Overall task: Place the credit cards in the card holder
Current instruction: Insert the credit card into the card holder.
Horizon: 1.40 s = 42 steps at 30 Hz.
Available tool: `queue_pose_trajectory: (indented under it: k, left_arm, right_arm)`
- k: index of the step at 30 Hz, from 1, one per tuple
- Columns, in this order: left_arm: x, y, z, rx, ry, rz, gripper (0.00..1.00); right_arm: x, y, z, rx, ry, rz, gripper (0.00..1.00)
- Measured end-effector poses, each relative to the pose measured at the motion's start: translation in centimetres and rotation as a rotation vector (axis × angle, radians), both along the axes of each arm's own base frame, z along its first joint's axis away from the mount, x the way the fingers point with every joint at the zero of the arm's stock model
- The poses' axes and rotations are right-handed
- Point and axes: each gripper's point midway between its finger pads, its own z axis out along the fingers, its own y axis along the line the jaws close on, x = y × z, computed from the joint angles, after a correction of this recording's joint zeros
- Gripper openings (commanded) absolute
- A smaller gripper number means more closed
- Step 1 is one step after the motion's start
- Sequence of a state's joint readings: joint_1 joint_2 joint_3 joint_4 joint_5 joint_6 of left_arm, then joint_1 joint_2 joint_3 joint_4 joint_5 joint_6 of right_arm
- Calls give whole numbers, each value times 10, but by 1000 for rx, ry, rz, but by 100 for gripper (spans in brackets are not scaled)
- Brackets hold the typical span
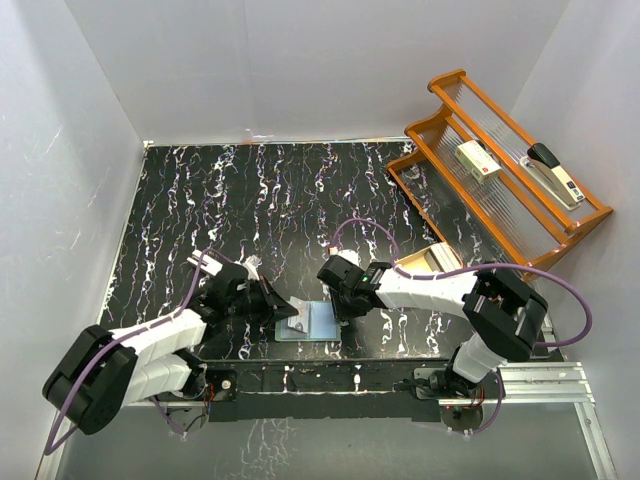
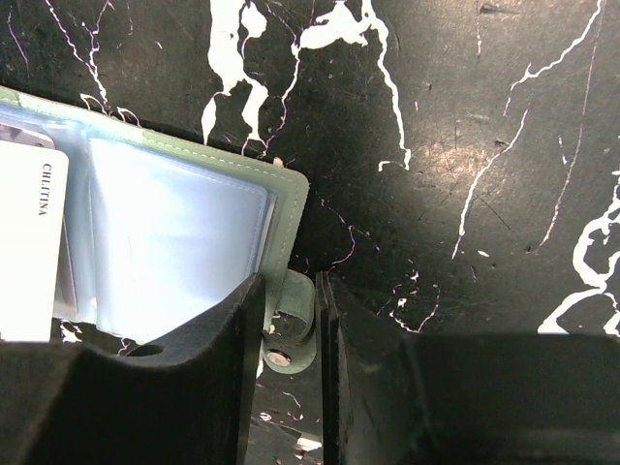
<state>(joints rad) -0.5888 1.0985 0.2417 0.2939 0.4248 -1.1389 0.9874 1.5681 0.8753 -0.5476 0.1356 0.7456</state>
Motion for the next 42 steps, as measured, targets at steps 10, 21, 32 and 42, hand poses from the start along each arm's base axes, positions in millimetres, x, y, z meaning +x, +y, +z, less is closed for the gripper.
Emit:
queue_pose_trajectory:
  k: [10, 21, 32, 42]
  left_arm:
    - [-1, -5, -11, 16, 7, -25, 0]
    - [-2, -8, -19, 36, 0, -41, 0]
    - [-5, -10, -19, 41, -16, -62, 0]
    - [-6, -11, -21, 43, -42, -85, 0]
  right_arm:
    - [0, 0, 0, 2, -1, 1, 28]
    - [-4, -2, 1, -20, 10, 11, 34]
    - [-1, 6, 1, -15, 13, 15, 31]
    - [0, 8, 1, -9, 4, 14, 23]
